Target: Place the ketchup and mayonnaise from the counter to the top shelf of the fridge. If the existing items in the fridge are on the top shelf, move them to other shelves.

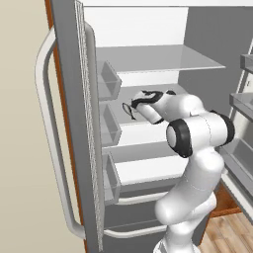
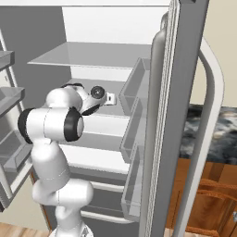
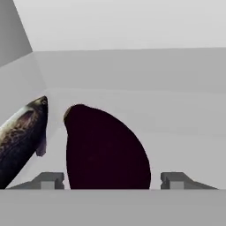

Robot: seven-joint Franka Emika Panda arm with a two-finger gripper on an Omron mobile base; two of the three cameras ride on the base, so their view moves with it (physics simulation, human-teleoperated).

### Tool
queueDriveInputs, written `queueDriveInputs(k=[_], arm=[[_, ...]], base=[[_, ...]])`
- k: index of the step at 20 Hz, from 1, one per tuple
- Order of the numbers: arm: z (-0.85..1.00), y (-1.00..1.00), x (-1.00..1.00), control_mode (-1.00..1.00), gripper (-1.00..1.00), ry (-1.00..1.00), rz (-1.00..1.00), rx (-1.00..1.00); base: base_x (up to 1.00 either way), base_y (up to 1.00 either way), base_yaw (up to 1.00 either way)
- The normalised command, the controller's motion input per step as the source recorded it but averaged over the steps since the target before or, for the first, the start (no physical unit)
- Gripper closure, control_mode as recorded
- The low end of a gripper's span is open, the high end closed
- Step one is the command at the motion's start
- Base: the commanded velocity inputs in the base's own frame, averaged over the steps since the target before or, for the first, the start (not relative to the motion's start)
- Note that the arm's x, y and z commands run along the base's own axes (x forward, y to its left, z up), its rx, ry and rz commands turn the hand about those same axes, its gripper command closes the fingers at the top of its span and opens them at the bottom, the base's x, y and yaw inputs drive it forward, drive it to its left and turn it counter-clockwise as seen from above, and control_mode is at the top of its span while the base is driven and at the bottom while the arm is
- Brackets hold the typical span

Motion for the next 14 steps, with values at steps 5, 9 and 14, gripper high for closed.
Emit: queueDriveInputs(k=[5,9,14], arm=[[0.96,0.00,-0.67,-1.00,-1.00,0.00,-0.16,0.00],[1.00,0.00,-0.89,-1.00,-1.00,0.00,-0.13,-0.04],[1.00,0.00,-1.00,-1.00,-1.00,0.00,-0.07,-0.06]], base=[[0.00,0.00,0.00],[0.00,0.00,0.00],[0.00,0.00,0.00]])
